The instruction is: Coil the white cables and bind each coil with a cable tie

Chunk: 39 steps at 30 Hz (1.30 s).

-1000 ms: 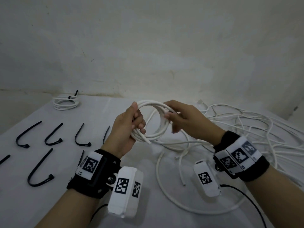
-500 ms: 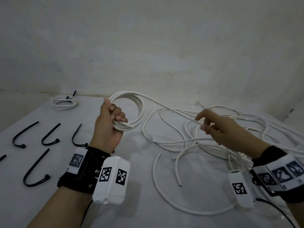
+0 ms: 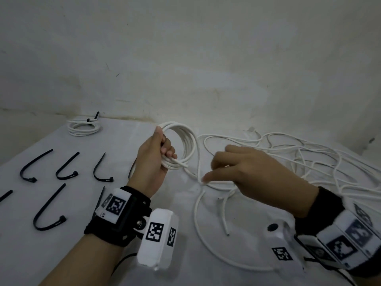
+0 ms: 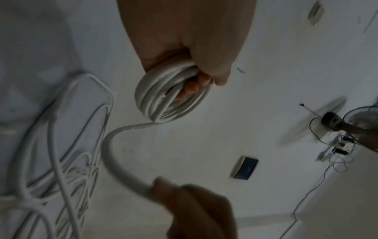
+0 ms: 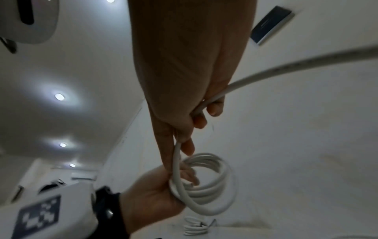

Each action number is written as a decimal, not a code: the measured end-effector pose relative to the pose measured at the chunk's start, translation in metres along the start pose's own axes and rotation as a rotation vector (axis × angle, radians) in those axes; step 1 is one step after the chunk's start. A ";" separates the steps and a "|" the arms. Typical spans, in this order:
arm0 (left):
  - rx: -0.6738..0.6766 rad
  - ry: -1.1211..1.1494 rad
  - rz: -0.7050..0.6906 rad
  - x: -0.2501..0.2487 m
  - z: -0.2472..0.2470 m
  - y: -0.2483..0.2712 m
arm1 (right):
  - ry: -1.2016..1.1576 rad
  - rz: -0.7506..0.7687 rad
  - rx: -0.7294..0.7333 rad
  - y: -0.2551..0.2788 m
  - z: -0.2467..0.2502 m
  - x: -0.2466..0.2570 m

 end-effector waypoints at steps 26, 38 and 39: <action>0.255 -0.036 0.093 0.010 -0.029 0.030 | -0.302 -0.307 -0.499 -0.034 -0.003 -0.042; 0.166 -0.453 -0.137 -0.013 -0.020 0.024 | -0.342 -0.444 -0.298 -0.024 -0.027 -0.051; 0.135 -0.542 -0.231 -0.021 -0.018 0.024 | -0.337 -0.452 -0.291 -0.023 -0.027 -0.051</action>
Point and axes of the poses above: each hand's wrist, its own y-axis away from the middle knuckle, its own z-axis out of the back of the hand, x = y × z, the point moved 8 cm from there along -y, towards the middle knuckle, and after that the axes turned 7 degrees about -x, right-handed, at the moved point
